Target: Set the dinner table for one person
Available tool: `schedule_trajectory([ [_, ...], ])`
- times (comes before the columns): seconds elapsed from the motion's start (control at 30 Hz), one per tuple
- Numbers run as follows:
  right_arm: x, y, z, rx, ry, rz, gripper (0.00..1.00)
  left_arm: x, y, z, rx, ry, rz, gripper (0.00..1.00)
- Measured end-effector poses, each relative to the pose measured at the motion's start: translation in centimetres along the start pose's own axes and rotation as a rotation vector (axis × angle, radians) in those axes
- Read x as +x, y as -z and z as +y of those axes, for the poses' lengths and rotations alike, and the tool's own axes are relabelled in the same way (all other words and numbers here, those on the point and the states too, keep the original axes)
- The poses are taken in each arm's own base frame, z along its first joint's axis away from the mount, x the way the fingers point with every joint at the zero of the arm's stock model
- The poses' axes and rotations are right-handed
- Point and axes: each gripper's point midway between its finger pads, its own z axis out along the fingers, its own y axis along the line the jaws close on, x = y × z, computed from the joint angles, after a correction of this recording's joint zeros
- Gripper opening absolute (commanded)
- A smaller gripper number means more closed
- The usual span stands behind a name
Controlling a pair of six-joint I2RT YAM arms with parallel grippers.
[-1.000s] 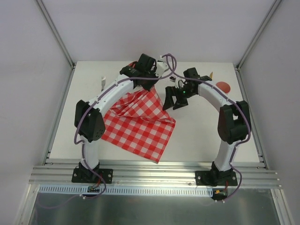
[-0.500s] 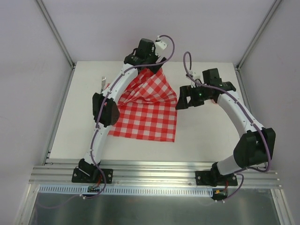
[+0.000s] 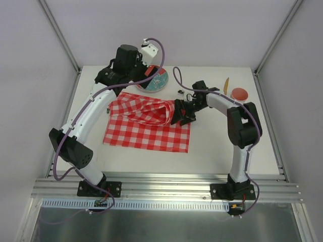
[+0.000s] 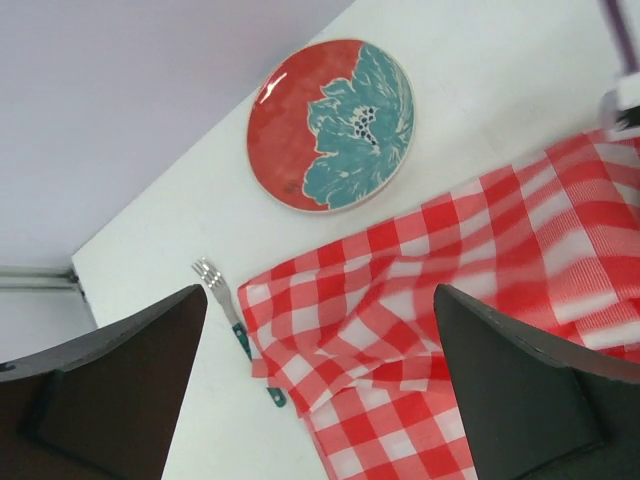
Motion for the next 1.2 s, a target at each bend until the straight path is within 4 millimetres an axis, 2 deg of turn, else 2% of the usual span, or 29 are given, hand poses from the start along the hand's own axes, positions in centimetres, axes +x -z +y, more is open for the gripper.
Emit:
schedule_trajectory([
  [0.1, 0.3, -2.9, -1.0, -0.041, -0.04, 0.053, 0.97, -1.1, 0.2, 1.0, -0.014, 0.006, -0.001, 0.99],
  [0.17, 0.8, -4.0, -1.2, -0.066, -0.08, 0.079, 0.97, -0.6, -0.7, 0.9, 0.016, 0.015, 0.039, 0.99],
  [0.2, 0.7, -4.1, -1.0, -0.076, -0.09, 0.081, 0.97, 0.3, -1.2, 0.6, 0.033, 0.023, 0.073, 0.99],
  [0.27, -0.5, -4.0, -0.8, -0.072, -0.075, 0.061, 0.97, 3.3, -1.7, -0.8, 0.09, 0.047, 0.162, 0.97],
  [0.37, -4.2, -3.5, -0.1, -0.068, -0.03, -0.008, 0.97, 9.4, -1.2, -3.9, 0.185, 0.087, 0.338, 0.92],
  [0.43, -6.5, -2.7, 0.6, -0.068, 0.009, -0.064, 0.97, 12.8, -0.5, -5.9, 0.243, 0.105, 0.434, 0.92],
  [0.53, -9.0, -1.1, 1.9, -0.064, 0.06, -0.136, 0.97, 16.5, 1.4, -8.5, 0.318, 0.112, 0.534, 0.93],
  [0.6, -9.7, -0.2, 2.6, -0.062, 0.074, -0.165, 0.97, 17.8, 3.0, -10.1, 0.368, 0.109, 0.564, 0.94],
  [0.67, -10.0, 0.3, 2.9, -0.063, 0.075, -0.18, 0.97, 17.9, 3.8, -11.2, 0.41, 0.108, 0.573, 0.94],
  [0.77, -10.3, 0.4, 2.9, -0.058, 0.059, -0.187, 0.97, 17.2, 3.3, -12.5, 0.461, 0.126, 0.567, 0.95],
  [0.9, -10.5, 0.2, 2.5, -0.045, 0.043, -0.195, 0.97, 15.4, -0.4, -13.6, 0.5, 0.154, 0.548, 0.97],
  [1.0, -10.7, 0.0, 2.0, -0.033, 0.038, -0.199, 0.97, 15.5, -2.9, -14.7, 0.516, 0.163, 0.558, 0.97],
  [1.07, -10.8, 0.0, 1.6, -0.026, 0.032, -0.201, 0.97, 16.0, -3.8, -15.7, 0.53, 0.159, 0.577, 0.98],
  [1.2, -11.1, 0.4, 0.5, -0.001, 0.017, -0.217, 0.97, 16.1, -3.8, -17.8, 0.562, 0.133, 0.588, 0.97],
])
